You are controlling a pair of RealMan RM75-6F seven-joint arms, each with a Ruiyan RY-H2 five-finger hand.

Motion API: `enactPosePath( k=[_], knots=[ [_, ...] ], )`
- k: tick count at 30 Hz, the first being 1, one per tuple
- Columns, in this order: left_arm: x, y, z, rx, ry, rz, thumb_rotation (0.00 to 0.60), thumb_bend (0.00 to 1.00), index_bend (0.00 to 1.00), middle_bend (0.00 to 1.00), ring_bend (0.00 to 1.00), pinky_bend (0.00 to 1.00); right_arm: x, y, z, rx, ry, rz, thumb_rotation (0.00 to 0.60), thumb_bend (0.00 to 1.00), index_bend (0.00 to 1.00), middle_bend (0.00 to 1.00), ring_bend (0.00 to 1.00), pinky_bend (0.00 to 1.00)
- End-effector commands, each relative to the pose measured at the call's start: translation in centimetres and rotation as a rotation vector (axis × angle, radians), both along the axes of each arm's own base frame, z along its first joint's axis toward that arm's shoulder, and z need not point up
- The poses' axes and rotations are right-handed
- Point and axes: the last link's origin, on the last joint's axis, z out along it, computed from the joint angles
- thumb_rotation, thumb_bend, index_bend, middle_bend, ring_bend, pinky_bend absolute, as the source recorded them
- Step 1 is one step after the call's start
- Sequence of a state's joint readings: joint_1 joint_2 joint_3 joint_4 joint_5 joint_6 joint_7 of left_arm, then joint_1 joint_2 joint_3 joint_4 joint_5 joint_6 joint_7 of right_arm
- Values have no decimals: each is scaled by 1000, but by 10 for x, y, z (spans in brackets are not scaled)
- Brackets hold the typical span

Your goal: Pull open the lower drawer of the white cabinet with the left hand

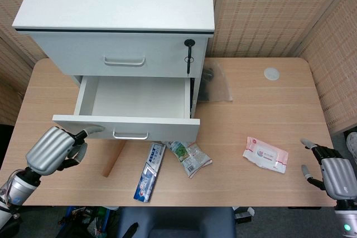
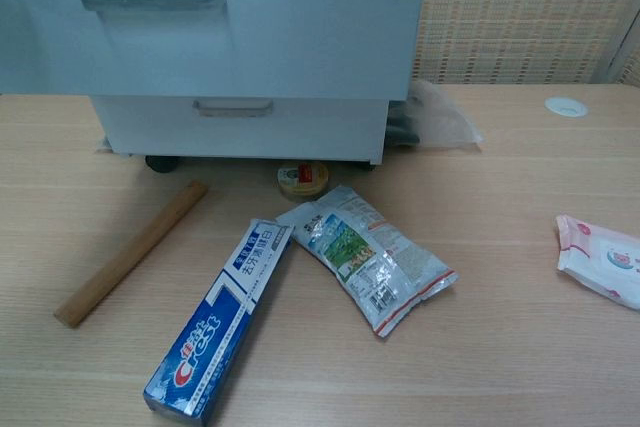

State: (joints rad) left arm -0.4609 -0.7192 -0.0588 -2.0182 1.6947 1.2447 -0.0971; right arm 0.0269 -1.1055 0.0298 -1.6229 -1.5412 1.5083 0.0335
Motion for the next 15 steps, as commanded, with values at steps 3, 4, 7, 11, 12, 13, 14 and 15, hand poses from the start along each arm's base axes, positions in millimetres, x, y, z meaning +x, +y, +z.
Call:
enactPosePath(
  k=[3,4,7,11,12,13,14,15],
  knots=[
    [-23,-17,3,31,25,65,600,656,240,820,841,976,1,0,-1,5,-1,1,600,327,201,314,301,307],
    [-27,-21,3,36,30,73,600,656,246,808,824,970,1,-1,-2,7,-2,2,600,327,201,314,301,307],
    [-39,-31,2,53,42,107,600,657,267,761,764,949,2,-1,-3,9,-3,4,600,327,201,314,301,307],
    [-55,-44,1,81,59,170,600,656,333,722,714,908,2,-2,-4,12,-3,6,600,327,201,314,301,307],
    [-59,-46,1,91,66,183,600,656,347,714,702,888,3,-2,-4,12,-3,7,600,327,201,314,301,307],
    [-63,-48,1,101,73,199,600,656,361,703,687,861,3,-2,-4,12,-4,8,600,327,201,314,301,307],
    [-68,-51,0,115,82,220,600,656,369,693,671,833,3,-3,-4,13,-5,9,600,327,201,314,301,307],
    [-72,-53,-1,124,88,237,600,656,374,683,654,803,4,-2,-4,13,-4,10,600,327,201,314,301,307]
  ],
)
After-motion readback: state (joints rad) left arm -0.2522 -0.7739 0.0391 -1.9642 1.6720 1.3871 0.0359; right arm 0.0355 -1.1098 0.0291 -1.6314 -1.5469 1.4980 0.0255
